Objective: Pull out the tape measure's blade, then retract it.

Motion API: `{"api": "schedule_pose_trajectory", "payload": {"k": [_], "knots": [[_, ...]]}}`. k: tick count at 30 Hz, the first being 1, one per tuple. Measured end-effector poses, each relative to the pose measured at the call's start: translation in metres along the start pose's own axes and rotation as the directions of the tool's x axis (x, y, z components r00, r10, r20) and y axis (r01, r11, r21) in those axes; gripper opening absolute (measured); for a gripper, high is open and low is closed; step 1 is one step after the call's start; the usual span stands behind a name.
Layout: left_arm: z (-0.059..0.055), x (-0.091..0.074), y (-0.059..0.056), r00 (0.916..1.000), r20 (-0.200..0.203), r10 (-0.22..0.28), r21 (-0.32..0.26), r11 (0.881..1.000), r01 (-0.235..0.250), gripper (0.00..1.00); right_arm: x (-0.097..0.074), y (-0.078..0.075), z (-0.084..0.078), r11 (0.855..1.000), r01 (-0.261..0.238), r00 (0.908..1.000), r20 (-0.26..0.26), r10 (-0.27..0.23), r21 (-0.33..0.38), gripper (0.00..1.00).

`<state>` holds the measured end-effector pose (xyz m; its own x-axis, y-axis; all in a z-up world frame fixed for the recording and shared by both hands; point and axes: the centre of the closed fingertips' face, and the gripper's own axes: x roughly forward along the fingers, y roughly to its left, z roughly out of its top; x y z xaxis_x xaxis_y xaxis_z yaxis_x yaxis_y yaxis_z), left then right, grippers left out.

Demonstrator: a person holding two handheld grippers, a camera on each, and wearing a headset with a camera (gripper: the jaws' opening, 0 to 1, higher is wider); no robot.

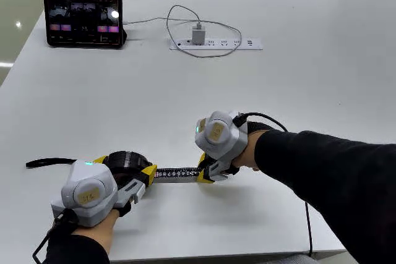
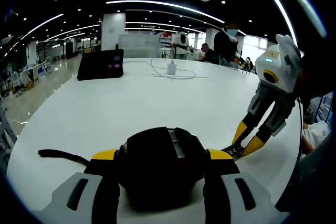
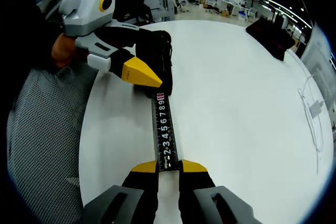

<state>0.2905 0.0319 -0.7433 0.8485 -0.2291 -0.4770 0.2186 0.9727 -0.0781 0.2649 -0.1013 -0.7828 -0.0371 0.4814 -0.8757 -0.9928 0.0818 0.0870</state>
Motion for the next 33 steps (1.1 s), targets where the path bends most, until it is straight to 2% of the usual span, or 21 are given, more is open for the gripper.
{"api": "schedule_pose_trajectory", "payload": {"k": [33], "knots": [[0.000, 0.000, 0.001, 1.0000, -0.002, -0.001, 0.000, 1.000, 0.001, 0.60, 0.006, -0.001, 0.014, 1.000, 0.004, 0.9998, 0.017, -0.004, 0.003, 0.10]]}}
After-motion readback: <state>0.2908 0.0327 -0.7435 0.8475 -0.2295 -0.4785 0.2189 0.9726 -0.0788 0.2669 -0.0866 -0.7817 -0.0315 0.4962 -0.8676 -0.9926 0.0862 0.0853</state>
